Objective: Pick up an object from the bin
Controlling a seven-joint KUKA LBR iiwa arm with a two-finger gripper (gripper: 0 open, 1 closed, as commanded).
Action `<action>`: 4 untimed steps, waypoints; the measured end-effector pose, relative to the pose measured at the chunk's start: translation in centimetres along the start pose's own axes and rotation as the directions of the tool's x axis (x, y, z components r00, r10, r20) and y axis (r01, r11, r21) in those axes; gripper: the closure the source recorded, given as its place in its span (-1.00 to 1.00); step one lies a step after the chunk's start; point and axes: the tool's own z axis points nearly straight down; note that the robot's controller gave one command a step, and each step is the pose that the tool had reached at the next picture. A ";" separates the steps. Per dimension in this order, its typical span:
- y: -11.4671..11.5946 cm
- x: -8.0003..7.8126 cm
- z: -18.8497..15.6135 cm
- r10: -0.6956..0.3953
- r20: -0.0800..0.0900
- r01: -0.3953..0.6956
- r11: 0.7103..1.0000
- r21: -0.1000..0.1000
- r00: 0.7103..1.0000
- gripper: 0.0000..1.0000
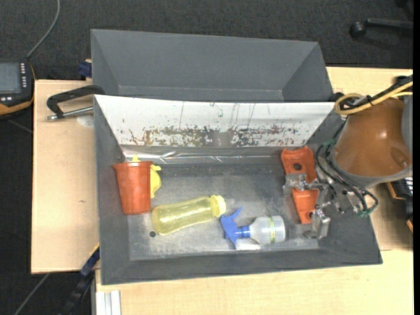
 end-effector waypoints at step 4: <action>7.9 -5.0 3.3 -0.063 0.004 0.063 0.998 -0.002 0.998 1.00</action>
Offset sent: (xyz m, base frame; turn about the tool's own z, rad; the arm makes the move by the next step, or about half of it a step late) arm -0.0022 0.0491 -0.0336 -0.2566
